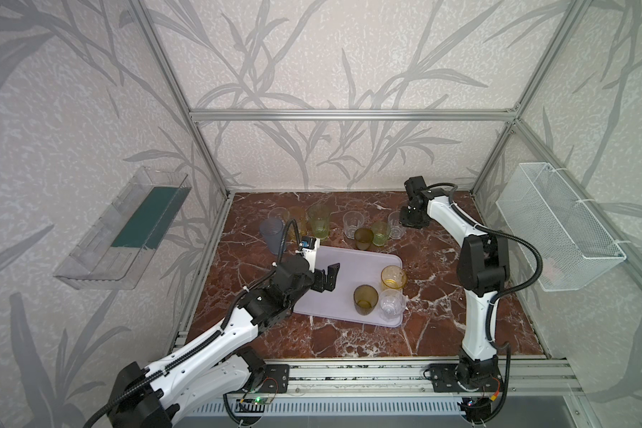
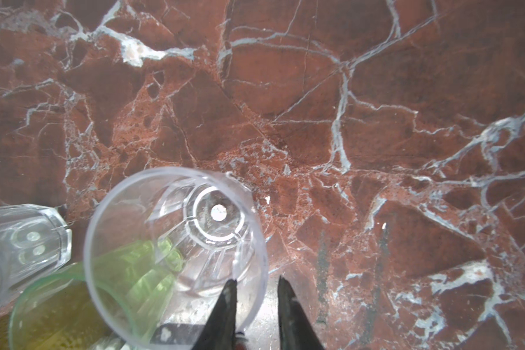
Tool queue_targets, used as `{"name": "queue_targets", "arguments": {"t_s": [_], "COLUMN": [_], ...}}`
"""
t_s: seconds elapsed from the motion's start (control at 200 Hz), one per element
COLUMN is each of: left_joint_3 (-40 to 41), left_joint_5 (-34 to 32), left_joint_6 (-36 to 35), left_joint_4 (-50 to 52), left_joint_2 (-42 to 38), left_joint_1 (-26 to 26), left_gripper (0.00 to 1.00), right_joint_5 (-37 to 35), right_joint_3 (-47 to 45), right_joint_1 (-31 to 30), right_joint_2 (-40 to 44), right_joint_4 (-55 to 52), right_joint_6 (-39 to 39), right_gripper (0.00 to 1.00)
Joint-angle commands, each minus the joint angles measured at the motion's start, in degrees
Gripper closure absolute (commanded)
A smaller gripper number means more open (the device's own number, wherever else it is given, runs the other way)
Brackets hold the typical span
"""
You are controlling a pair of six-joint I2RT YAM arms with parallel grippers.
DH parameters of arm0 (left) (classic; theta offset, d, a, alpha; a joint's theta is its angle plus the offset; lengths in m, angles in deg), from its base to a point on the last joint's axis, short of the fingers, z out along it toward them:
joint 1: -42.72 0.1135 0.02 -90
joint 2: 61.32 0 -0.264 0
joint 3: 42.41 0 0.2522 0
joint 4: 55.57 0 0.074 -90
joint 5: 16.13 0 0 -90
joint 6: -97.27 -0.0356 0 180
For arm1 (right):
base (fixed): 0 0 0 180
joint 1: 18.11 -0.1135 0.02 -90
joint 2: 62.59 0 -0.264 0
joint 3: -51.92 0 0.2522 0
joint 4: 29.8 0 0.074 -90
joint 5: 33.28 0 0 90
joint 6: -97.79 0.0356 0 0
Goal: Place the glasses into the tray
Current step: Pick up the glass from the top-center of the table.
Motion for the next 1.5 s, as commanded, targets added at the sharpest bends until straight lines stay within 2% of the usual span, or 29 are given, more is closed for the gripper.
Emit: {"name": "queue_targets", "arguments": {"t_s": [0.0,0.08,0.635,0.805,1.03,1.165,1.495], "left_joint_3": [0.6,0.6,1.0,1.5,1.8,2.1,2.3], "left_joint_5": [-0.6,-0.7,-0.8,-0.8,-1.4,-1.6,-1.6], "left_joint_6": [-0.3,-0.3,0.2,0.3,0.4,0.6,0.8], "left_joint_4": [-0.7,-0.6,-0.6,-1.0,-1.1,-1.4,-1.7], "left_joint_2": [-1.1,-1.2,-2.4,-2.8,-2.9,-3.0,-2.8], "left_joint_1": [0.1,0.1,0.1,0.1,0.1,0.1,0.1], "left_gripper": [0.01,0.01,0.01,0.01,0.01,0.01,0.01], "right_joint_5": [0.4,-0.2,-3.0,-4.2,-6.1,-7.0,-2.3], "right_joint_3": [1.6,1.7,2.6,2.0,0.8,-2.7,-16.3], "right_joint_1": [0.1,0.2,0.6,1.1,1.6,1.8,1.8], "right_joint_2": [-1.3,-1.3,-2.5,-1.0,1.1,4.4,17.5], "right_joint_4": [-1.9,-2.0,-3.5,-3.6,-3.6,-2.0,5.1], "right_joint_6": [0.6,0.6,-0.4,-0.2,-0.4,-0.3,-0.4], "right_gripper": [0.77,0.81,0.91,1.0,1.0,1.0,1.0]}}
